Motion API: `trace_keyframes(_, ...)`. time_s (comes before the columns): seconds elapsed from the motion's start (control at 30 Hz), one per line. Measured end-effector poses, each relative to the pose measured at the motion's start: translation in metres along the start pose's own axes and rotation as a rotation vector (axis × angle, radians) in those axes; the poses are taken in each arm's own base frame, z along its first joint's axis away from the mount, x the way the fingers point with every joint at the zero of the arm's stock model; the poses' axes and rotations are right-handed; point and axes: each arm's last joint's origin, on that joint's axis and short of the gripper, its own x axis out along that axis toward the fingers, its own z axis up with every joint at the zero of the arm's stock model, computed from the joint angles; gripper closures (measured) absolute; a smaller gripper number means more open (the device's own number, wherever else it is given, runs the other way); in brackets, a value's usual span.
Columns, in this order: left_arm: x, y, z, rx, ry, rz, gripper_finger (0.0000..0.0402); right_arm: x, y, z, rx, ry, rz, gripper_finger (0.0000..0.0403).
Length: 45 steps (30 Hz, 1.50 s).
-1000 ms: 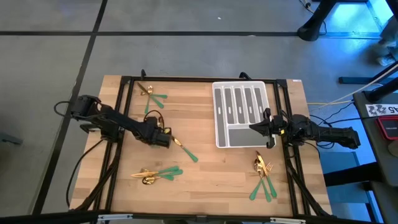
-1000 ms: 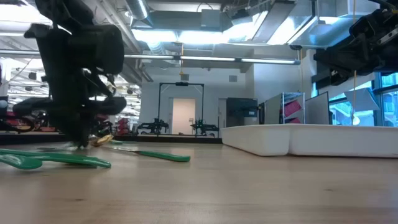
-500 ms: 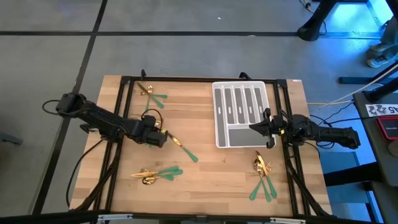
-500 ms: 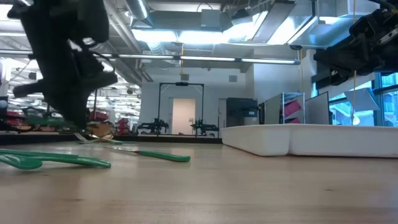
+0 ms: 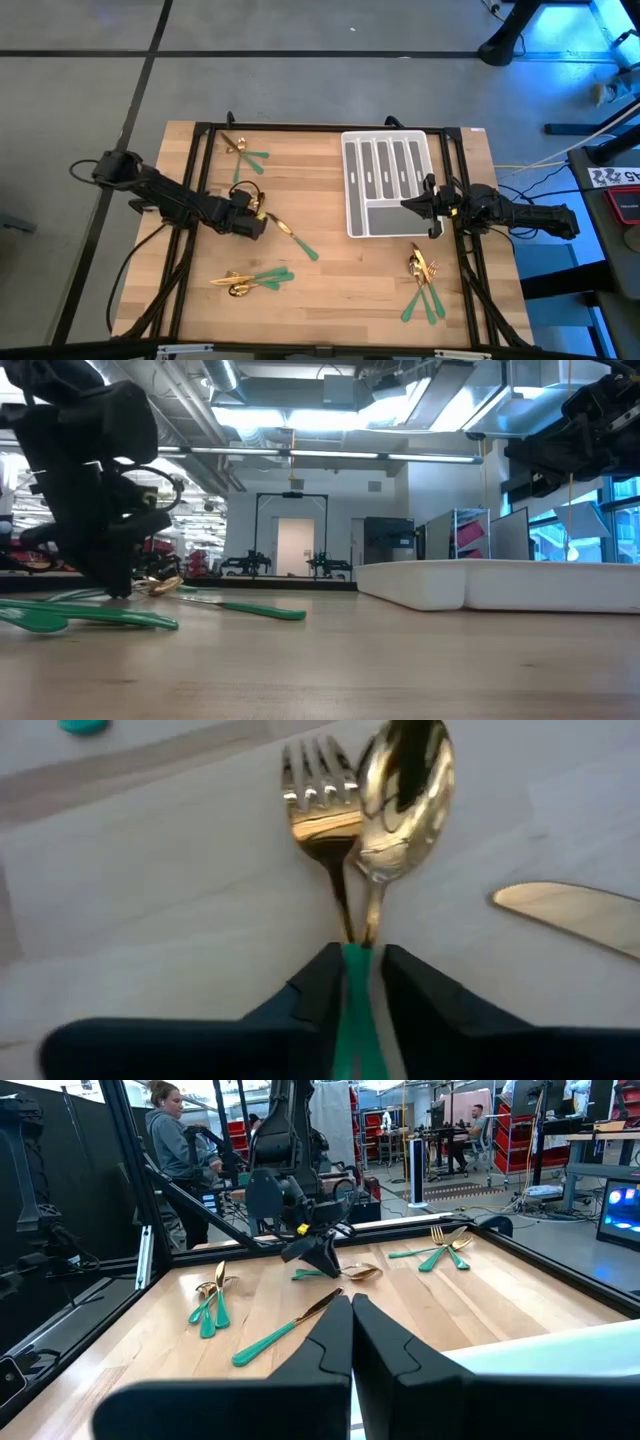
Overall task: Sort silverware
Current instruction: Put the green fork into the silverware tray
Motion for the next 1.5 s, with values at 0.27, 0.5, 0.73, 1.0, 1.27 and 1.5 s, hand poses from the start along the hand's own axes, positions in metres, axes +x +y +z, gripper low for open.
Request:
trace_keyframes(0.27, -0.010, 0.005, 0.002, -0.111, 0.032, -0.019, 0.0254, 0.000, 0.000, 0.000, 0.000, 0.000, 0.000, 0.0402)
trace_keyframes(0.5, -0.029, 0.004, 0.003, -0.050, 0.025, -0.087, 0.0266, 0.000, 0.000, 0.000, 0.000, 0.000, 0.000, 0.0402)
trace_keyframes(0.73, -0.044, -0.003, -0.024, 0.046, 0.047, -0.205, 0.0278, 0.000, 0.000, 0.000, 0.000, 0.000, 0.000, 0.0402)
trace_keyframes(1.0, -0.041, -0.002, -0.049, 0.038, -0.024, -0.159, 0.0294, 0.000, 0.000, 0.000, 0.000, 0.000, 0.000, 0.0402)
trace_keyframes(1.27, -0.030, -0.003, -0.061, -0.017, -0.073, -0.105, 0.0313, 0.000, 0.000, 0.000, 0.000, 0.000, 0.000, 0.0402)
trace_keyframes(1.5, -0.037, -0.011, -0.061, 0.020, -0.063, -0.089, 0.0322, 0.000, 0.000, 0.000, 0.000, 0.000, 0.000, 0.0402)
